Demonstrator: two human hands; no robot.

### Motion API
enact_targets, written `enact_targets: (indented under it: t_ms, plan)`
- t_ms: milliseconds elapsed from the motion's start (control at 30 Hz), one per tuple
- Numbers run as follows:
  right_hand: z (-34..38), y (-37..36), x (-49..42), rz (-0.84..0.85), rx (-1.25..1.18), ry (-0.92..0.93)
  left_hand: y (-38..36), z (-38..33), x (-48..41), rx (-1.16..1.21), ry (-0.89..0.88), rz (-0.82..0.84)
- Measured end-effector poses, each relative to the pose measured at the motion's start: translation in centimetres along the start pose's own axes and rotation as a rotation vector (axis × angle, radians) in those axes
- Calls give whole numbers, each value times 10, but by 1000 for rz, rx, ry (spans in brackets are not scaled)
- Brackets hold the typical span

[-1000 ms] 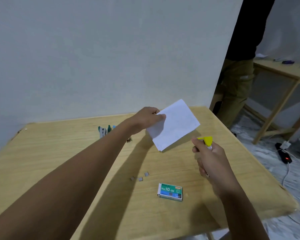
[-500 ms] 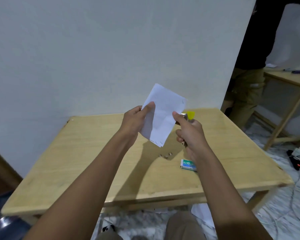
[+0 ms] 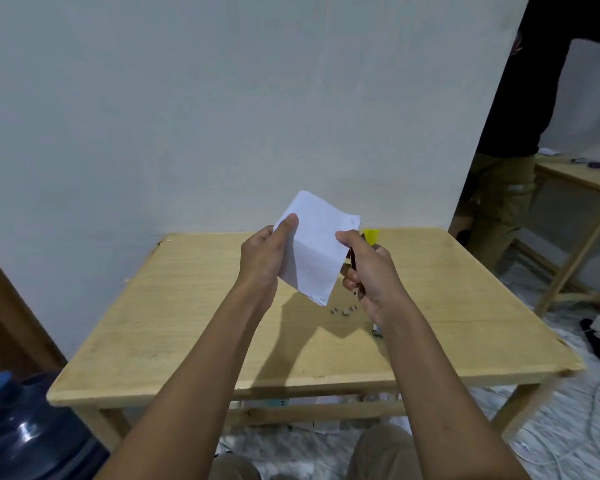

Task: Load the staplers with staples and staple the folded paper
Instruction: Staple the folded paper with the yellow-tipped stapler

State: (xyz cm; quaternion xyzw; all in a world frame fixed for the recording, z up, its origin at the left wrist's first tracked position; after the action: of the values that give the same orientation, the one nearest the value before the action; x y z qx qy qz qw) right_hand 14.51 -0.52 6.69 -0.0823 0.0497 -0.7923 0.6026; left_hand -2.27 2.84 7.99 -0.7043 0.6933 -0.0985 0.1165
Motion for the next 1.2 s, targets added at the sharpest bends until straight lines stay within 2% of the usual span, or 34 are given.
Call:
enact_targets:
  t_ms: [100,167,233,300,400,467,567,667,800,933,1033,1200]
  plan:
    - [-4,-2,3,14,-85,-20,0,2,5,-18,-26,6]
    - [-6,-2,3,15,-87,-2,0,6,8,-85,22,9]
    - [-5,0,4,1,-43,47,7,13,9,-284,97,-59]
    - [0,3,6,-36,41,117,17,12,13,-521,95,-171]
    - [9,3,10,-79,116,267,21,1,19,-648,66,-199]
    - [13,0,12,-78,123,334,20,0,18,-545,127,-77]
    - [14,-10,14,-34,154,368,15,5,22,-236,270,134]
    - [8,-22,16,44,162,310,8,7,24,52,278,236]
    - [-4,-29,20,101,190,137,9,7,25,201,188,210]
    - [-9,-27,22,-16,242,169,19,9,20,211,125,112]
    - [-12,-24,23,-76,170,182,22,10,19,289,110,94]
    - [-22,-21,21,-51,132,43,21,16,20,338,106,109]
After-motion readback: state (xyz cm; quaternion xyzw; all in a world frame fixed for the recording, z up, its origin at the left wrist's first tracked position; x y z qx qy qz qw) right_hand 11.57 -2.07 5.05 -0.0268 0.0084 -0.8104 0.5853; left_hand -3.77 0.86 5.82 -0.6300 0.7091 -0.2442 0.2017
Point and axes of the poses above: each hand's wrist, its own x-axis away from the middle knuckle, its own y-axis out of the back of the hand, z = x × y, the point moved 6 cm from there along -x, towards the middle knuckle, and after that the axes turned 3 degrees about x, right-handed, at the moved point
